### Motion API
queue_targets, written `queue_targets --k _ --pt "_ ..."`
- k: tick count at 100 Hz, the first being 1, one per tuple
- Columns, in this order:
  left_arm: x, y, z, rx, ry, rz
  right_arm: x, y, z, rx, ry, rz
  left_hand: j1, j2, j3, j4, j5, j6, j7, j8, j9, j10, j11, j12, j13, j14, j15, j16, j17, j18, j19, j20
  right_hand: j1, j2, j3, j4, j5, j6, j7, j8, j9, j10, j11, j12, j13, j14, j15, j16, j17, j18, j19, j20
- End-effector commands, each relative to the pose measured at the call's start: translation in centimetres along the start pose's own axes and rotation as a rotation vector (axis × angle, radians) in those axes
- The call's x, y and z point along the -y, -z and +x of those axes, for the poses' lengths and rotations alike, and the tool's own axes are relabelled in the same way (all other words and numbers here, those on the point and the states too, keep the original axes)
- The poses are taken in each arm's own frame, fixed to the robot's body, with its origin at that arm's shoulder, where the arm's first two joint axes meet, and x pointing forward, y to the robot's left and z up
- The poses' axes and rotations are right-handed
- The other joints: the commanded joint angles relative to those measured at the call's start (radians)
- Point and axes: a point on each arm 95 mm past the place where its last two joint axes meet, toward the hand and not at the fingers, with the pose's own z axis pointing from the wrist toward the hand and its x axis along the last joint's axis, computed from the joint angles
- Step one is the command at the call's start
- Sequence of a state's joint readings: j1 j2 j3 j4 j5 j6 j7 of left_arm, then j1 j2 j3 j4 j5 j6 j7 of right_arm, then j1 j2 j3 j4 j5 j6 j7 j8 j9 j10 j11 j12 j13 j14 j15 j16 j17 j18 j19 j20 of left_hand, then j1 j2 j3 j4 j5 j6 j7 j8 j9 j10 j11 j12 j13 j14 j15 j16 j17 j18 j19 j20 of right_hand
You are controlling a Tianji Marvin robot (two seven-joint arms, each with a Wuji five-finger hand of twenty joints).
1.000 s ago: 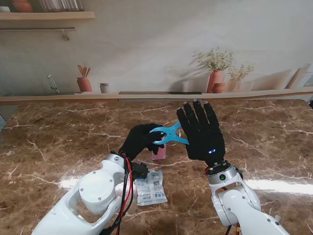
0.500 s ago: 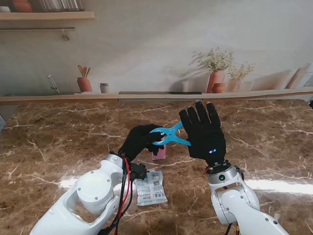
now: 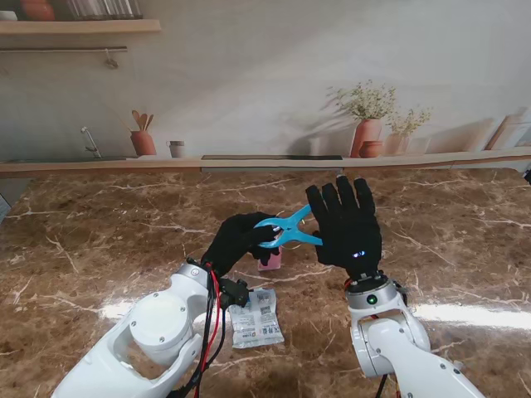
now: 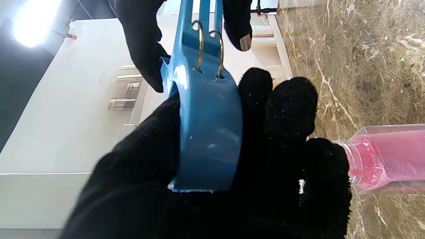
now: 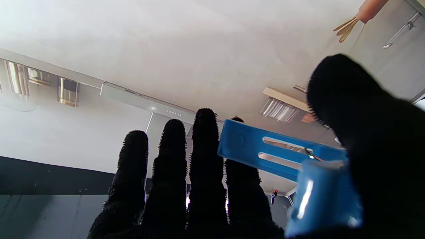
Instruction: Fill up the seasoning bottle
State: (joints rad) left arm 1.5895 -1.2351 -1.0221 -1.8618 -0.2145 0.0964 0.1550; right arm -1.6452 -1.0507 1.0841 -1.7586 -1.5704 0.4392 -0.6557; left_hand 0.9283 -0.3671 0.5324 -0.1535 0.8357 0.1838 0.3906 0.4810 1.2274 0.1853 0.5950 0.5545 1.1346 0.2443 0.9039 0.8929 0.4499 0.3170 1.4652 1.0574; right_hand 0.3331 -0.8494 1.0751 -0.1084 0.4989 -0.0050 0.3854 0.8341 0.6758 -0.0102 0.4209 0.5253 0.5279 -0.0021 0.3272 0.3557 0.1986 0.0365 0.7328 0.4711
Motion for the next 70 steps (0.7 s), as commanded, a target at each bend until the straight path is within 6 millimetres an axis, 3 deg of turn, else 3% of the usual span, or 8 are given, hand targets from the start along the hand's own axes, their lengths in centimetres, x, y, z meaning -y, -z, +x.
queue_targets --k 1,12,22,36,41,49,58,70 --pt "-0.18 0.19 -0.06 -0.001 0.005 -0.006 0.58 0.18 -0.17 0.006 0.008 0.016 0.041 0.024 -0.024 -0.019 -0.009 -0.114 0.485 0.015 0.053 -0.059 0.049 0.019 0.012 0.027 0.042 0.013 -0.019 -0.032 0.060 0.024 0.033 0.018 0.027 -0.018 0.074 -0.051 0.084 0.034 0.052 -0.063 0.048 0.023 0.042 -0.019 0.011 0.021 0.016 0.019 0.025 0.024" --pt "-0.14 0.23 -0.10 -0.001 0.004 -0.008 0.62 0.07 -0.16 -0.017 0.002 0.003 0.043 0.024 -0.025 -0.018 -0.009 -0.112 0.484 0.016 0.053 -0.058 0.048 0.020 0.011 0.030 0.041 0.014 -0.021 -0.031 0.059 0.025 0.029 0.011 0.028 -0.020 0.084 -0.080 0.085 0.052 0.051 -0.072 0.009 0.005 0.038 -0.034 -0.006 0.015 0.020 0.015 0.034 0.024" --pt "-0.05 0.20 -0.11 -0.004 -0.002 -0.010 0.68 -0.01 -0.22 -0.052 0.002 -0.012 0.044 0.025 -0.027 -0.017 -0.009 -0.112 0.483 0.018 0.052 -0.057 0.048 0.021 0.010 0.030 0.041 0.014 -0.022 -0.031 0.058 0.026 0.026 -0.001 0.031 -0.024 0.087 -0.112 0.050 0.038 0.010 -0.077 -0.113 -0.092 -0.014 -0.066 -0.064 -0.025 0.001 0.008 0.013 0.013" --pt "0.06 0.16 -0.04 -0.007 -0.005 -0.010 0.71 -0.02 -0.28 -0.084 0.006 -0.036 0.045 0.026 -0.030 -0.017 -0.010 -0.113 0.482 0.019 0.051 -0.055 0.048 0.022 0.010 0.029 0.040 0.015 -0.022 -0.032 0.057 0.027 0.025 -0.001 0.028 -0.023 0.063 -0.144 0.038 0.037 -0.172 -0.031 -0.265 -0.256 -0.179 -0.082 -0.132 -0.099 -0.047 -0.011 -0.024 0.004" --pt "0.07 0.14 -0.04 -0.008 -0.008 -0.009 0.67 0.03 -0.26 -0.091 0.002 -0.036 0.045 0.026 -0.031 -0.017 -0.008 -0.115 0.483 0.021 0.052 -0.058 0.049 0.023 0.011 0.029 0.041 0.016 -0.021 -0.031 0.058 0.027 0.022 0.001 0.028 -0.023 0.049 -0.144 0.032 0.036 -0.232 -0.018 -0.289 -0.278 -0.230 -0.084 -0.143 -0.108 -0.063 -0.017 -0.031 0.003" --pt "0.06 0.13 -0.03 -0.009 -0.004 -0.008 0.63 -0.02 -0.27 -0.114 -0.008 -0.052 0.047 0.025 -0.031 -0.016 -0.008 -0.112 0.482 0.022 0.051 -0.054 0.049 0.023 0.010 0.033 0.041 0.016 -0.021 -0.030 0.058 0.028 0.032 0.004 0.036 -0.019 0.028 -0.127 0.010 0.030 -0.209 -0.026 -0.246 -0.297 -0.237 -0.089 -0.116 -0.114 -0.076 -0.020 -0.040 0.006" --pt "0.01 0.13 -0.05 -0.012 -0.005 -0.009 0.57 -0.07 -0.26 -0.136 -0.011 -0.054 0.047 0.025 -0.032 -0.015 -0.007 -0.115 0.482 0.022 0.052 -0.055 0.049 0.024 0.010 0.031 0.042 0.018 -0.021 -0.030 0.058 0.029 0.049 0.006 0.064 -0.010 0.012 -0.084 -0.068 -0.026 -0.091 -0.054 -0.154 -0.253 -0.210 -0.078 -0.073 -0.098 -0.087 -0.016 -0.043 0.013" --pt "0.01 0.14 -0.06 -0.017 -0.003 -0.010 0.73 -0.03 -0.15 -0.140 -0.014 -0.047 0.048 0.024 -0.032 -0.015 -0.007 -0.118 0.481 0.022 0.052 -0.056 0.049 0.025 0.009 0.031 0.041 0.018 -0.022 -0.030 0.057 0.029 0.058 0.005 0.073 -0.009 0.060 -0.064 -0.066 -0.045 0.026 -0.067 -0.111 -0.211 -0.091 -0.049 -0.032 -0.077 -0.051 -0.003 -0.027 0.021"
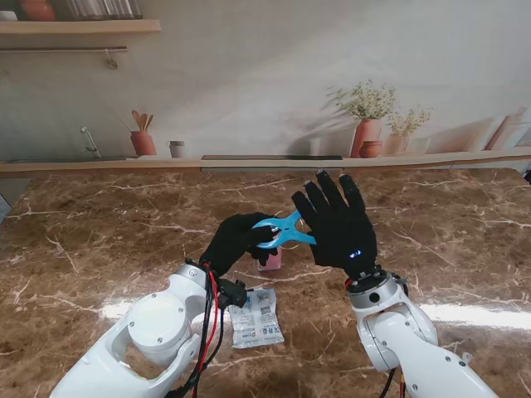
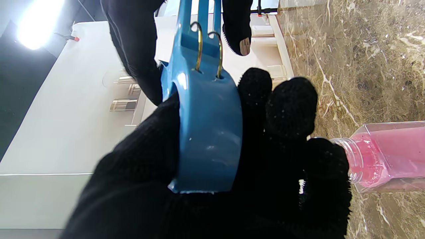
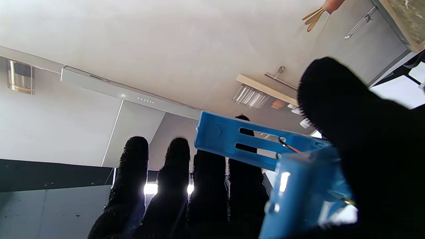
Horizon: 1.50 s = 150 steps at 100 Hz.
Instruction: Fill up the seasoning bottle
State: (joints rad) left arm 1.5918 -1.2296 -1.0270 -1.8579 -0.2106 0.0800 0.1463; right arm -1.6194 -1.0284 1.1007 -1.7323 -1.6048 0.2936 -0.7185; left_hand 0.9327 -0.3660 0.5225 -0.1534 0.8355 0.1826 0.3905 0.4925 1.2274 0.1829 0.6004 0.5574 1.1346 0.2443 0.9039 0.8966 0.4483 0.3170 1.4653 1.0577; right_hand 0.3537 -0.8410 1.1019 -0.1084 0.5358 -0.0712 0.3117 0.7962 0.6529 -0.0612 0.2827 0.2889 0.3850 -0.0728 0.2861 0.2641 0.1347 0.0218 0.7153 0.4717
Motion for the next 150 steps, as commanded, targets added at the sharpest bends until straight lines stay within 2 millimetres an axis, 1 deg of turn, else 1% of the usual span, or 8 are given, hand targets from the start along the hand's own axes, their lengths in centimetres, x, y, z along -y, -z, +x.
queue_targets --k 1,15,64,80,93,118,138,150 --pt "-0.22 0.05 0.05 -0.008 0.003 -0.006 0.44 0.30 0.07 0.000 0.007 0.026 0.043 0.023 -0.023 -0.015 -0.007 -0.117 0.481 0.011 0.052 -0.053 0.044 0.022 0.009 0.031 0.041 0.014 -0.021 -0.030 0.056 0.029 0.037 -0.004 0.049 -0.010 0.026 0.002 0.017 -0.007 0.056 -0.020 0.031 0.041 0.063 0.023 -0.003 0.016 0.015 0.012 -0.008 0.020" --pt "-0.15 0.08 0.06 -0.010 0.002 -0.010 0.70 0.33 0.03 0.033 0.016 0.024 0.043 0.024 -0.024 -0.014 -0.006 -0.121 0.480 0.012 0.051 -0.053 0.043 0.023 0.009 0.032 0.041 0.014 -0.024 -0.029 0.054 0.030 0.048 -0.003 0.051 -0.012 0.072 -0.014 0.123 0.035 0.144 -0.044 0.117 0.169 0.190 0.019 0.003 0.049 0.078 0.008 0.031 0.019" --pt "-0.09 0.12 -0.08 -0.022 0.005 -0.034 0.43 0.00 -0.06 0.088 0.022 0.006 0.044 0.029 -0.034 -0.011 -0.008 -0.136 0.471 0.018 0.046 -0.059 0.037 0.024 -0.003 0.028 0.034 0.015 -0.036 -0.032 0.046 0.031 0.041 -0.011 0.019 -0.021 0.169 -0.138 0.363 0.209 0.272 -0.118 0.337 0.375 0.492 -0.011 0.156 0.210 0.293 0.030 0.230 0.063" --pt "-0.02 0.11 -0.09 -0.026 0.000 -0.041 0.41 -0.09 -0.07 0.105 0.024 -0.014 0.045 0.031 -0.040 -0.010 -0.009 -0.142 0.468 0.020 0.042 -0.059 0.034 0.025 -0.008 0.028 0.030 0.015 -0.042 -0.035 0.043 0.032 0.090 -0.075 0.004 -0.149 0.198 -0.231 0.512 0.270 0.324 -0.162 0.445 0.572 0.530 -0.035 0.290 0.302 0.327 0.034 0.306 0.095" --pt "-0.07 0.11 -0.12 -0.029 0.003 -0.038 0.49 -0.15 -0.17 0.114 0.025 -0.037 0.045 0.031 -0.044 -0.009 -0.010 -0.145 0.464 0.021 0.039 -0.060 0.032 0.025 -0.013 0.027 0.027 0.016 -0.046 -0.036 0.039 0.033 0.132 -0.115 -0.003 -0.185 0.292 -0.328 0.620 0.351 0.416 -0.208 0.546 0.719 0.580 -0.066 0.465 0.412 0.371 0.039 0.380 0.129" --pt "-0.16 0.19 -0.18 -0.030 0.006 -0.013 0.52 -0.16 -0.36 0.107 0.022 -0.054 0.037 0.021 -0.046 0.001 0.014 -0.155 0.442 -0.043 0.033 -0.061 0.011 0.013 -0.025 0.032 0.013 0.017 -0.054 -0.032 0.030 0.035 0.122 -0.133 0.009 -0.169 0.516 -0.391 0.749 0.424 0.586 -0.225 0.667 0.811 0.693 -0.094 0.663 0.528 0.451 0.050 0.478 0.161" --pt "-0.21 0.16 -0.12 -0.033 0.003 -0.017 0.66 -0.07 -0.45 0.094 0.048 -0.046 0.040 0.023 -0.047 -0.001 0.008 -0.154 0.455 -0.039 0.035 -0.057 0.014 0.011 -0.022 0.035 0.013 0.018 -0.051 -0.028 0.030 0.036 0.085 -0.109 -0.004 -0.161 0.532 -0.392 0.776 0.447 0.473 -0.203 0.516 0.756 0.510 -0.062 0.512 0.491 0.318 0.042 0.381 0.138" --pt "-0.20 0.15 -0.11 -0.031 0.003 -0.014 0.58 -0.05 -0.44 0.101 0.033 -0.052 0.039 0.024 -0.048 -0.001 0.008 -0.155 0.455 -0.041 0.036 -0.061 0.015 0.010 -0.020 0.034 0.014 0.018 -0.049 -0.028 0.031 0.036 0.055 -0.110 0.014 -0.094 0.608 -0.408 0.895 0.514 0.545 -0.210 0.620 0.804 0.579 -0.081 0.658 0.570 0.373 0.053 0.441 0.188"
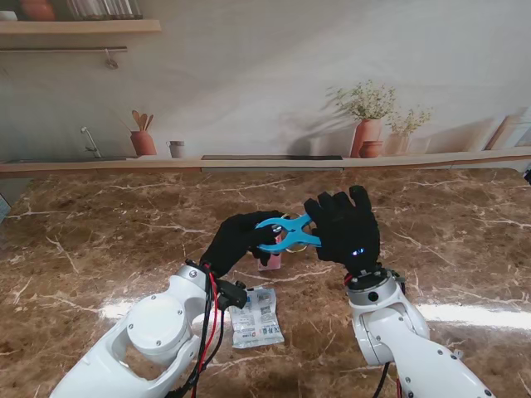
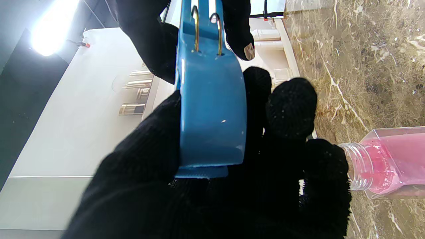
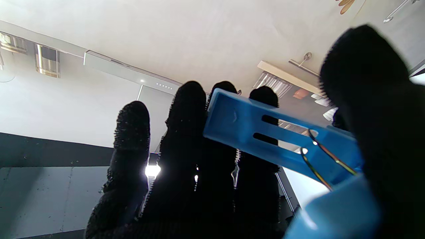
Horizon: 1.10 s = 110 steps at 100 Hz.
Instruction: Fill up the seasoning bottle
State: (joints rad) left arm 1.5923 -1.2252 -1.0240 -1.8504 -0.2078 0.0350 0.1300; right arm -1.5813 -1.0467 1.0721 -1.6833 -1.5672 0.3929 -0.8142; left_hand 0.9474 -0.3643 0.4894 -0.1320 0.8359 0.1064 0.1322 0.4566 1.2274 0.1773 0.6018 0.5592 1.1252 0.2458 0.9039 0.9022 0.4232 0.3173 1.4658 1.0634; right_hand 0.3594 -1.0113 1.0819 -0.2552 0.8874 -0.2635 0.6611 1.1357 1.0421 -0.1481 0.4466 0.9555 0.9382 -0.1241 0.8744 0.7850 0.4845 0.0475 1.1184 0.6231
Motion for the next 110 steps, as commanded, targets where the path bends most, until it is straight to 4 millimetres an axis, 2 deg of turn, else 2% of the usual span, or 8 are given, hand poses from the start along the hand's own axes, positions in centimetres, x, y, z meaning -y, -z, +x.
queue_targets --k 1,6,23,38,56,72,97,110 --pt "-0.1 0.1 -0.1 0.004 0.003 0.004 0.3 0.3 -0.3 0.014 -0.004 0.019 0.024 0.022 -0.015 -0.023 0.008 -0.078 0.713 -0.005 0.036 -0.055 0.013 0.009 -0.011 0.032 0.014 0.013 -0.025 -0.028 0.030 0.031 0.048 0.060 0.037 0.060 0.267 -0.220 0.552 0.180 0.167 -0.124 0.464 0.138 0.037 -0.031 0.080 0.054 0.031 0.028 0.044 0.040" --pt "-0.1 0.1 -0.1 0.006 0.002 0.006 0.3 0.3 -0.3 0.016 -0.006 0.016 0.023 0.019 -0.015 -0.022 0.009 -0.081 0.712 -0.009 0.034 -0.056 0.013 0.008 -0.013 0.030 0.013 0.012 -0.025 -0.028 0.030 0.031 0.040 0.051 0.044 0.101 0.301 -0.228 0.572 0.205 0.209 -0.124 0.501 0.132 0.079 -0.036 0.129 0.079 0.060 0.033 0.074 0.053" --pt "0.1 0.2 -0.3 0.001 -0.017 0.012 0.3 0.2 -0.6 0.021 -0.015 0.014 -0.116 -0.085 0.061 -0.022 -0.018 -0.113 0.695 -0.088 -0.040 -0.068 -0.026 -0.012 -0.092 0.022 -0.053 0.011 -0.093 -0.028 -0.055 0.005 0.039 0.008 0.057 0.097 0.382 -0.241 0.600 0.239 0.314 -0.115 0.593 0.168 0.176 -0.049 0.252 0.143 0.124 0.044 0.150 0.081" --pt "0.8 0.3 -0.2 -0.018 -0.041 -0.001 0.5 0.2 -0.8 0.024 -0.009 0.009 -0.352 -0.076 0.021 0.050 -0.063 -0.081 0.501 -0.053 -0.191 -0.078 -0.092 -0.032 -0.245 0.034 -0.175 0.021 -0.192 -0.015 -0.167 0.005 0.045 -0.017 0.070 0.093 0.407 -0.237 0.604 0.248 0.358 -0.117 0.641 0.204 0.218 -0.053 0.317 0.179 0.149 0.047 0.190 0.095" --pt "2.1 0.5 -0.1 -0.026 -0.066 0.026 0.6 0.4 -1.0 0.027 0.004 0.000 -0.294 0.071 -0.445 0.099 -0.111 -0.083 0.389 -0.036 -0.308 -0.071 -0.151 -0.048 -0.370 0.045 -0.273 0.017 -0.275 0.003 -0.276 0.023 0.050 -0.012 0.067 0.092 0.409 -0.236 0.604 0.249 0.361 -0.119 0.649 0.215 0.220 -0.055 0.332 0.191 0.148 0.046 0.197 0.098" --pt "3.9 0.7 0.2 0.003 -0.162 0.092 1.0 0.9 -1.3 0.019 0.012 0.007 -0.253 0.153 -0.478 0.102 -0.080 -0.086 0.406 -0.018 -0.307 -0.049 -0.151 -0.045 -0.372 0.071 -0.248 0.031 -0.257 0.020 -0.242 0.045 0.055 -0.002 0.059 0.094 0.408 -0.235 0.604 0.250 0.360 -0.120 0.654 0.224 0.216 -0.054 0.346 0.204 0.143 0.042 0.194 0.098" --pt "6.5 0.8 0.1 0.153 -0.534 0.118 1.7 1.8 -1.0 0.021 0.000 0.030 -0.006 0.041 -0.372 0.074 -0.008 -0.167 0.561 -0.035 -0.221 -0.052 -0.110 -0.036 -0.260 0.067 -0.147 0.034 -0.116 0.018 -0.088 0.034 0.065 0.030 0.031 0.101 0.407 -0.233 0.604 0.251 0.362 -0.120 0.656 0.235 0.215 -0.053 0.353 0.218 0.138 0.037 0.184 0.096" --pt "7.4 0.8 -0.5 0.232 -0.708 0.081 1.9 2.0 -0.7 0.027 -0.010 0.042 -0.026 -0.054 -0.052 0.002 -0.008 -0.198 0.626 -0.088 -0.188 -0.079 -0.110 0.021 -0.218 0.037 -0.130 0.022 -0.066 0.016 -0.050 0.004 0.064 0.032 0.029 0.103 0.407 -0.232 0.605 0.251 0.362 -0.120 0.655 0.236 0.213 -0.052 0.352 0.220 0.132 0.038 0.177 0.094"
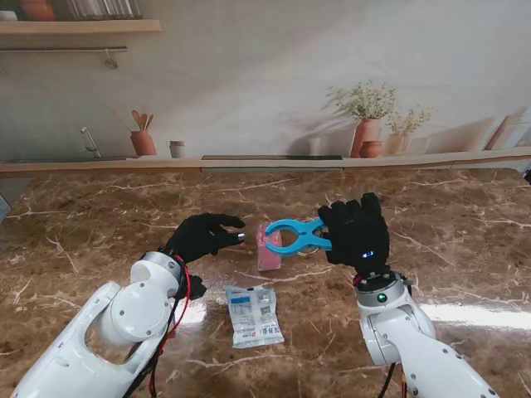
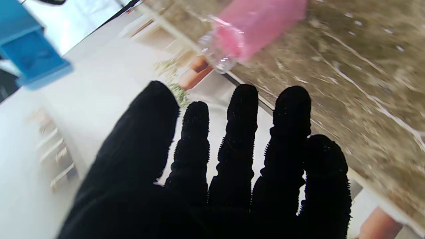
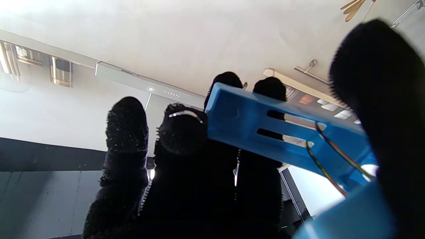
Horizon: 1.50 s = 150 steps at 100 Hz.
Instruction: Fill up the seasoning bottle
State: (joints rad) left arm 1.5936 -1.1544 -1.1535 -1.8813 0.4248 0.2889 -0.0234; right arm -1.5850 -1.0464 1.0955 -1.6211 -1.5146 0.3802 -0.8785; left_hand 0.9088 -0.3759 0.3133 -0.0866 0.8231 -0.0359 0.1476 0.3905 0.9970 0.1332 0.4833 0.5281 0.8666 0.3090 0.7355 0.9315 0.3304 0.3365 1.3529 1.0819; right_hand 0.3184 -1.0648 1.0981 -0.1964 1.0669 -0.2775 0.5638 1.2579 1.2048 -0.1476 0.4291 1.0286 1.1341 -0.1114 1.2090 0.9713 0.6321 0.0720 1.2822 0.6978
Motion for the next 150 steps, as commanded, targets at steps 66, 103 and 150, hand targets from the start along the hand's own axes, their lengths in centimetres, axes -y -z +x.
queue_targets --k 66,103,150 --pt "-3.6 -2.7 -4.7 0.191 -0.247 -0.226 0.6 0.9 0.6 -0.011 -0.023 0.038 0.018 -0.040 -0.017 -0.032 0.005 -0.012 0.579 -0.095 0.061 -0.045 0.070 0.022 0.054 -0.033 0.033 -0.002 0.013 0.001 0.046 -0.047 0.102 0.091 0.017 0.045 0.219 -0.217 0.706 0.137 0.189 -0.122 0.668 0.167 0.005 -0.067 0.004 0.035 -0.022 0.011 -0.006 0.014" --pt "-5.6 -3.3 -6.2 0.229 -0.278 -0.310 0.7 1.0 0.7 -0.011 -0.032 0.051 -0.043 -0.005 -0.066 -0.034 0.000 0.017 0.525 -0.115 0.070 -0.051 0.090 0.038 0.056 -0.030 0.045 -0.004 -0.006 0.006 0.032 -0.056 0.101 0.084 0.026 0.047 0.223 -0.212 0.710 0.143 0.208 -0.124 0.685 0.176 0.025 -0.063 0.033 0.050 -0.011 0.018 -0.002 0.017" --pt "-6.6 -3.1 -6.8 0.214 -0.301 -0.434 0.9 1.0 0.6 -0.012 -0.028 0.053 -0.239 -0.008 -0.083 0.001 -0.003 0.027 0.421 -0.021 -0.045 -0.045 0.015 0.025 -0.084 -0.028 -0.045 -0.007 -0.161 -0.006 -0.099 -0.057 0.102 0.103 0.014 0.047 0.218 -0.213 0.710 0.146 0.195 -0.126 0.678 0.179 0.010 -0.067 0.017 0.048 -0.019 0.013 -0.014 0.015"
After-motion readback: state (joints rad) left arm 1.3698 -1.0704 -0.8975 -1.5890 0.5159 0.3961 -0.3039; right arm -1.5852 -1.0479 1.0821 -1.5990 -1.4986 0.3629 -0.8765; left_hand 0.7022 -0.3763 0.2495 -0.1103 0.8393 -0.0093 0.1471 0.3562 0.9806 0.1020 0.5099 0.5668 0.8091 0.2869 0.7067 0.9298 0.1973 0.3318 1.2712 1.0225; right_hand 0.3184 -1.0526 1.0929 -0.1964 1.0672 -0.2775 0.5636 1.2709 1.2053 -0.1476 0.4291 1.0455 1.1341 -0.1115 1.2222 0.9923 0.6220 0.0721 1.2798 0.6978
